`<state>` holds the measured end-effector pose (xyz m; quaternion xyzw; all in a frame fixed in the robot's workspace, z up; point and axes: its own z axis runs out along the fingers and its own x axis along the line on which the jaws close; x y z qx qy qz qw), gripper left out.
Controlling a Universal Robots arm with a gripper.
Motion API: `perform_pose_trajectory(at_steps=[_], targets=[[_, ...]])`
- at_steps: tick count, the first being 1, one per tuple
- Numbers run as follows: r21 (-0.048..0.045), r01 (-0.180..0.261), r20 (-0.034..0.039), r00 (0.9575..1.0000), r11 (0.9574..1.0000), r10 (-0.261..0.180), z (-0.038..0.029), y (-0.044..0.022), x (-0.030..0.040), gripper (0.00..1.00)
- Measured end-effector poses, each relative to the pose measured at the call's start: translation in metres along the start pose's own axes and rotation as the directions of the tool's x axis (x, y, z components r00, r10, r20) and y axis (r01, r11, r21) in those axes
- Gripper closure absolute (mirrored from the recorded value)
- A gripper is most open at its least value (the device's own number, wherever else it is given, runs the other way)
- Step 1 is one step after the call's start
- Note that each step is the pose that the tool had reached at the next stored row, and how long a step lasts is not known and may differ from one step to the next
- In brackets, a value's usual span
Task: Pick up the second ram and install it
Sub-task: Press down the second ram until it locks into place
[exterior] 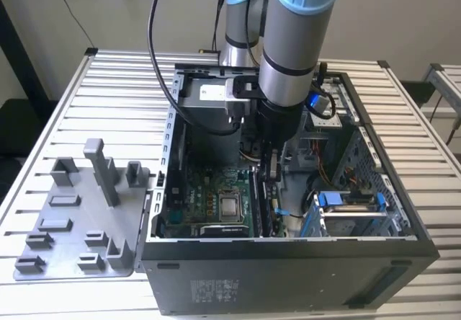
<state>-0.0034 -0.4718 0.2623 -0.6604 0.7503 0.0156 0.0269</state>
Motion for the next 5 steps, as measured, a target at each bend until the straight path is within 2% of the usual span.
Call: perform_pose_trajectory(at_steps=[5], targets=[[-0.0007, 0.000, -0.0001, 1.0000, 1.0000, 0.000, 0.0000, 0.0000, 0.0000, 0.89]])
